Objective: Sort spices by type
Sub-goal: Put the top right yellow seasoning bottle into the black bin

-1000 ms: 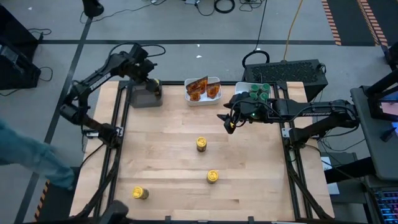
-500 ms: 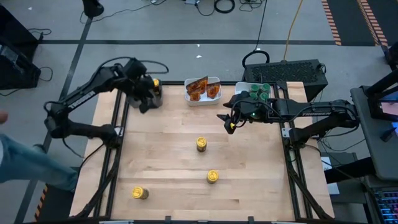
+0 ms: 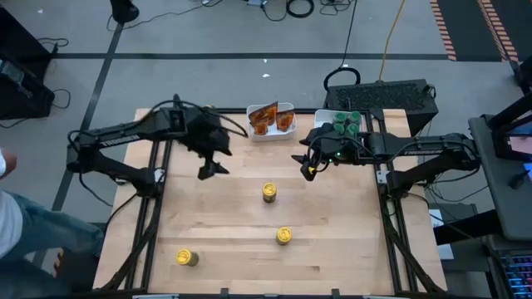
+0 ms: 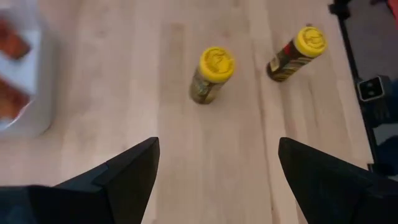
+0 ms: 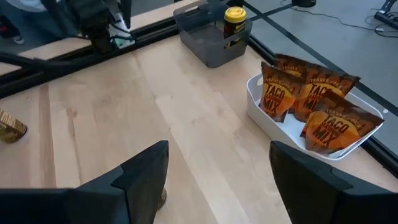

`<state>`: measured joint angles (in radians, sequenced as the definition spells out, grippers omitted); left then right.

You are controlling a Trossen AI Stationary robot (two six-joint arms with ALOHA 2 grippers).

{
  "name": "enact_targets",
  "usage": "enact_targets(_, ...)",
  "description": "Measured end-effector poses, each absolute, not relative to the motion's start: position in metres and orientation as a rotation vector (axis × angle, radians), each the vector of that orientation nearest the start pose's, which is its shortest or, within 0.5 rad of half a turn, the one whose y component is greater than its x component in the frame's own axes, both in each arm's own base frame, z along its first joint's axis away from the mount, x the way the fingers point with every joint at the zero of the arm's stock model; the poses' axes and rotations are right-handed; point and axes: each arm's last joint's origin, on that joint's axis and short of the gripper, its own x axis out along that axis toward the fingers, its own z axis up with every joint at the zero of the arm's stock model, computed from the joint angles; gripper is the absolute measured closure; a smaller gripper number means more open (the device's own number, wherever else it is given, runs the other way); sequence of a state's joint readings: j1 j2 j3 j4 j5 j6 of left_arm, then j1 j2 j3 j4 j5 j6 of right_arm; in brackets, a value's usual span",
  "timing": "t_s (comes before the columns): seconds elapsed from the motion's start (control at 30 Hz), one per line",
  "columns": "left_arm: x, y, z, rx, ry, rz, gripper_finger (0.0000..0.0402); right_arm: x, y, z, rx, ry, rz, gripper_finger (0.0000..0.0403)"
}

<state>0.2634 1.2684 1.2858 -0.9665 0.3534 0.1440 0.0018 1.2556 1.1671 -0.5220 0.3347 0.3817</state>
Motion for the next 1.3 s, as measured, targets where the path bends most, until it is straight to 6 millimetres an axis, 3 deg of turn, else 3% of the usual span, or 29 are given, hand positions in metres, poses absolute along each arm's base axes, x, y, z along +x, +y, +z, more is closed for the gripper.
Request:
enact_targets(0.23, 0.274, 0.029, 0.321, -0.079, 0.913, -0.232, 0.007, 0.263, -0.002, 0.335, 0.249, 0.579, -0.411, 0.014)
enact_targets(0.4, 0.296, 0.012, 0.31, 0.074, 0.89, -0.262, 0.007, 0.263, 0.0, 0.334, 0.244, 0.589, -0.408, 0.014)
enact_targets(0.63, 0.32, 0.006, 0.29, 0.128, 0.879, -0.272, 0.007, 0.262, 0.0, 0.333, 0.23, 0.604, -0.407, 0.014)
enact_targets(1.3, 0.363, -0.014, 0.246, 0.241, 0.867, -0.254, 0.007, 0.256, 0.001, 0.326, 0.206, 0.708, -0.364, 0.014)
